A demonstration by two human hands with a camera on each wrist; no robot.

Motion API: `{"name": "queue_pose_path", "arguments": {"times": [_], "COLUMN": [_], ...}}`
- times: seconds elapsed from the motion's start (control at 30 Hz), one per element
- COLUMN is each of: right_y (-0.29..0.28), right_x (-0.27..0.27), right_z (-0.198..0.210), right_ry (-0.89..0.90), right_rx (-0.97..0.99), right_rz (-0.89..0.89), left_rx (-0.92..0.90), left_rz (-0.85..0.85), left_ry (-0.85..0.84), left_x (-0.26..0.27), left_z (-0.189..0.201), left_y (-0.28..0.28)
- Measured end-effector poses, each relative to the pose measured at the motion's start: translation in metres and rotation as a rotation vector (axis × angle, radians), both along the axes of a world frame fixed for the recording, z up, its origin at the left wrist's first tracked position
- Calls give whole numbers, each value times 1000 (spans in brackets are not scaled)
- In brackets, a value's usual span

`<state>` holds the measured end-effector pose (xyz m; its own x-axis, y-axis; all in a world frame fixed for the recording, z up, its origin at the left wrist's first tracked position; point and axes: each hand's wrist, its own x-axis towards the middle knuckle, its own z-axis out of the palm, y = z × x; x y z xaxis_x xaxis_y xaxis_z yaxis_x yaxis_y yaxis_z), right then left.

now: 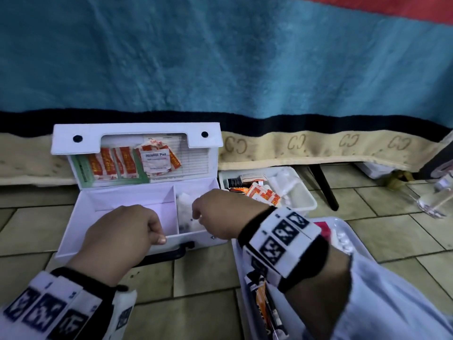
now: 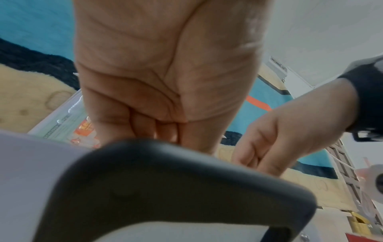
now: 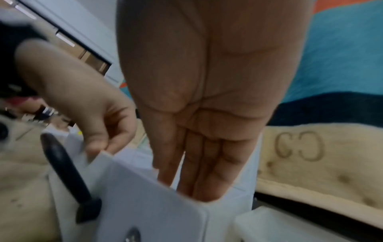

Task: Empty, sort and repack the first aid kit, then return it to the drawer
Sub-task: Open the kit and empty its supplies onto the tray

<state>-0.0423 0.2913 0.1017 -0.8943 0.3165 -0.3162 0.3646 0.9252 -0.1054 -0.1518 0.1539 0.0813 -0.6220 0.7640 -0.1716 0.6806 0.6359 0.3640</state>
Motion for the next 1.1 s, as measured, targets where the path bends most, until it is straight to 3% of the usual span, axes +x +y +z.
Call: {"name": "queue_pose_path", "arguments": {"times": [0.13, 0.27, 0.4, 0.6, 0.77, 0.93, 1.1], "right_y": [3, 0, -3, 4, 22, 24, 18], "right_x": [-25, -29, -24, 16, 76, 145, 167], "right_z": [-17, -14, -2, 45, 80, 38, -5], "right_ry": [-238, -171, -273, 172, 305, 102, -46], "right_rx": [31, 80, 73, -56, -73, 44, 79], "right_rz": [9, 29, 51, -54, -191, -297, -351], "left_rx": [21, 46, 53, 41, 43, 42, 49], "left_rz": [14, 16, 11, -8, -29, -44, -35], "left_ry": [0, -8, 6, 16, 22, 37, 34], "left_x": [0, -2, -1, -1, 0, 0, 0], "left_z": [-3, -4, -5, -4, -3, -3, -4], "left_y": [0, -1, -2, -1, -2, -2, -3]}}
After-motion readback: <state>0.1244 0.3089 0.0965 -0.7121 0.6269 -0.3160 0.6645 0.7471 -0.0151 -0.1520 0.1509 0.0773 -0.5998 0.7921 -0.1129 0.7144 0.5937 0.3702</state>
